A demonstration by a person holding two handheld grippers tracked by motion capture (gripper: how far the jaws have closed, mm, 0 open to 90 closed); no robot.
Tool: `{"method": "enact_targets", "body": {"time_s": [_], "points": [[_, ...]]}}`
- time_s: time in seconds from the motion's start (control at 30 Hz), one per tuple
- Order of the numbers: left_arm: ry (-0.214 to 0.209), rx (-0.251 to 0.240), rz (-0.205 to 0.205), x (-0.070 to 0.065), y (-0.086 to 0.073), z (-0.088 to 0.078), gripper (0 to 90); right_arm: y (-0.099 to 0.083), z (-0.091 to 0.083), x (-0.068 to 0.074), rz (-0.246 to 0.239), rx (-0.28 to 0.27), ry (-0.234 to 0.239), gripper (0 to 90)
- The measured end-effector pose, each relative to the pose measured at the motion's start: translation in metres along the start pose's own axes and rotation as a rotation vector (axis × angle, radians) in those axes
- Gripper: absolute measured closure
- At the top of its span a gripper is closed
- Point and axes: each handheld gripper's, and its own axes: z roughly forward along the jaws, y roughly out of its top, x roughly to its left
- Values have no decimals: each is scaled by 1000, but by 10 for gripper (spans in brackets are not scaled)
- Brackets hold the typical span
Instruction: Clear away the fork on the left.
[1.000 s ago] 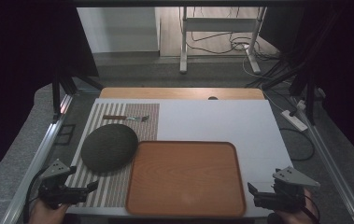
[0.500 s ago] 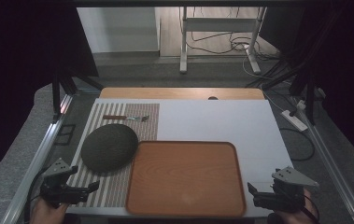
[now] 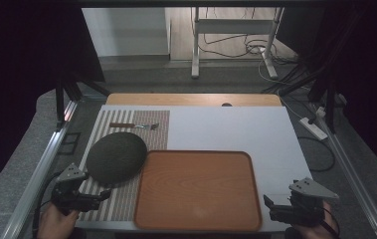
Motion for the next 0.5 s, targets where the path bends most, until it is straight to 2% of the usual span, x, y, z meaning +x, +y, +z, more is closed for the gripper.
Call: {"method": "enact_targets", "body": {"time_s": [0.17,0.5], "points": [[-23,7,-30,8,1,5,0,0,0,0,-3,1,2,0],[-33,23,-40,15,11,17,0,0,1,1,-8,6,1,0]]}}
